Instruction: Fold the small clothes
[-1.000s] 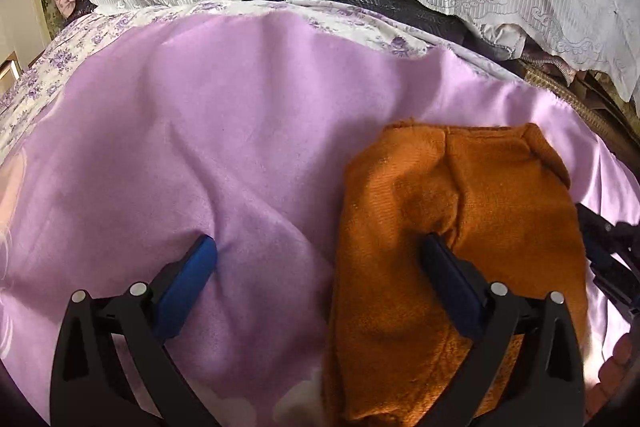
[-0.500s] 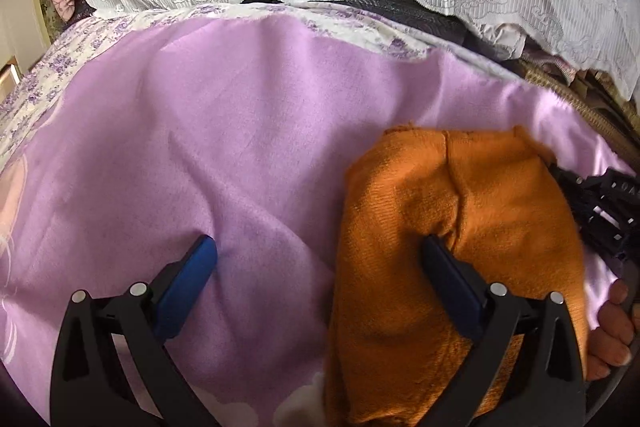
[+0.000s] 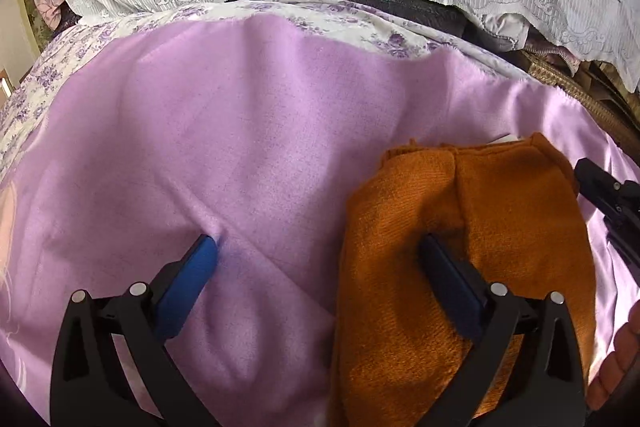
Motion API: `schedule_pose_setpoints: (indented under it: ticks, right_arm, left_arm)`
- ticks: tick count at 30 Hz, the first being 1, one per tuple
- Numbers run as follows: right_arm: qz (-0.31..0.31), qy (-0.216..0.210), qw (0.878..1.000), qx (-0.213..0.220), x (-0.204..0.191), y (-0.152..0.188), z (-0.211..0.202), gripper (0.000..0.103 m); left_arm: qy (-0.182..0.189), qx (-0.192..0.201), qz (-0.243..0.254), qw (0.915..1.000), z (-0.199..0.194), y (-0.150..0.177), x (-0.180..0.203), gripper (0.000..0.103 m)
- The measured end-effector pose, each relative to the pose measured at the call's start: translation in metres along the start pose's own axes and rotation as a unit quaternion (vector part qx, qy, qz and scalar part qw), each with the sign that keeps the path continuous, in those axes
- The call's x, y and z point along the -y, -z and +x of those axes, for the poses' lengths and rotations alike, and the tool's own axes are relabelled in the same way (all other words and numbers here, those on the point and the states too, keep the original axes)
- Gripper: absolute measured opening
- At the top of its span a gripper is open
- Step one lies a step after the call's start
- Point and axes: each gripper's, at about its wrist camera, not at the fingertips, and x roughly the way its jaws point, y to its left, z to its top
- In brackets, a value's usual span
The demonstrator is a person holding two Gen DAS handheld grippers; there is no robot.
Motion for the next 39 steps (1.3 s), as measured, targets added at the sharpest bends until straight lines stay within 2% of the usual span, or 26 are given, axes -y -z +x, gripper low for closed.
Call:
schedule_pose_setpoints:
  ticks: [3, 6, 7, 9, 11, 13, 15, 17, 19, 20, 21, 25, 29, 31, 32, 33, 34, 36, 39]
  right_arm:
    - [-0.021, 0.049, 0.999, -0.002, -0.008, 0.003, 0.010, 0.012]
    - [-0.002, 0.089, 0.996, -0.003, 0.013, -0.001, 0.017, 0.010]
    - [0.010, 0.087, 0.996, -0.003, 0.020, -0.001, 0.016, 0.006]
    - [0.036, 0.052, 0.998, 0.007, 0.025, -0.001, 0.004, 0.010]
    - [0.004, 0.013, 1.000, 0.014, 0.006, 0.002, -0.009, 0.010]
    - [-0.043, -0.002, 0.999, 0.009, -0.017, 0.009, -0.012, 0.012]
    - [-0.090, 0.027, 0.996, -0.005, -0.034, 0.016, 0.002, 0.011]
    - [-0.085, 0.077, 0.993, -0.020, -0.019, 0.016, 0.026, 0.009]
    - [-0.019, 0.054, 0.998, -0.023, 0.015, 0.008, 0.033, 0.007]
    - [0.018, 0.049, 0.998, -0.023, 0.030, 0.003, 0.031, 0.000]
    - [0.028, 0.037, 0.999, -0.022, 0.037, 0.001, 0.030, 0.000]
    - [0.005, 0.044, 0.999, -0.011, 0.025, 0.005, 0.023, 0.000]
    - [-0.045, 0.024, 0.998, 0.020, -0.007, 0.015, -0.007, 0.005]
    - [-0.069, 0.035, 0.997, 0.007, -0.012, 0.020, -0.006, 0.005]
    - [-0.079, 0.063, 0.995, -0.017, -0.011, 0.023, 0.006, 0.005]
    - [-0.073, 0.079, 0.993, -0.042, -0.003, 0.027, 0.020, 0.006]
    - [-0.054, 0.066, 0.995, -0.044, 0.007, 0.027, 0.022, 0.007]
    - [-0.031, 0.057, 0.997, -0.034, 0.011, 0.024, 0.009, 0.008]
    - [-0.039, 0.042, 0.998, -0.007, 0.006, 0.035, -0.023, 0.014]
  left_arm:
    - [-0.002, 0.003, 0.000, 1.0000, 0.000, 0.002, 0.001, 0.099]
    - [-0.006, 0.006, 0.004, 1.0000, 0.000, 0.003, 0.002, 0.099]
    - [-0.007, 0.005, 0.005, 1.0000, 0.000, 0.003, 0.002, 0.099]
    - [-0.006, 0.004, 0.004, 1.0000, 0.000, 0.003, 0.002, 0.099]
    - [-0.003, 0.003, 0.004, 1.0000, 0.000, 0.002, 0.002, 0.099]
    - [0.004, 0.000, -0.001, 1.0000, -0.001, 0.002, -0.001, 0.099]
    - [0.008, -0.002, -0.005, 1.0000, -0.001, 0.002, -0.002, 0.099]
    - [0.006, 0.000, -0.002, 1.0000, -0.001, 0.003, -0.001, 0.099]
    - [0.006, 0.002, 0.001, 1.0000, 0.000, 0.003, 0.000, 0.099]
    - [0.006, 0.002, 0.002, 1.0000, 0.000, 0.003, 0.001, 0.099]
    - [0.005, 0.003, 0.002, 1.0000, 0.000, 0.003, 0.001, 0.099]
    - [0.007, 0.003, 0.003, 1.0000, 0.000, 0.003, 0.001, 0.099]
    - [0.015, 0.000, -0.003, 0.9999, -0.002, 0.002, -0.003, 0.099]
    - [0.017, -0.002, -0.004, 0.9998, -0.002, 0.003, -0.004, 0.099]
    - [0.016, -0.002, -0.003, 0.9999, -0.002, 0.003, -0.003, 0.099]
    - [0.015, -0.001, -0.002, 0.9999, -0.002, 0.003, -0.003, 0.099]
    - [0.014, 0.000, 0.000, 0.9999, -0.003, 0.004, -0.002, 0.099]
    - [0.016, 0.000, -0.001, 0.9999, -0.006, 0.007, -0.004, 0.099]
    - [0.023, 0.000, -0.013, 0.9997, -0.020, 0.017, -0.012, 0.099]
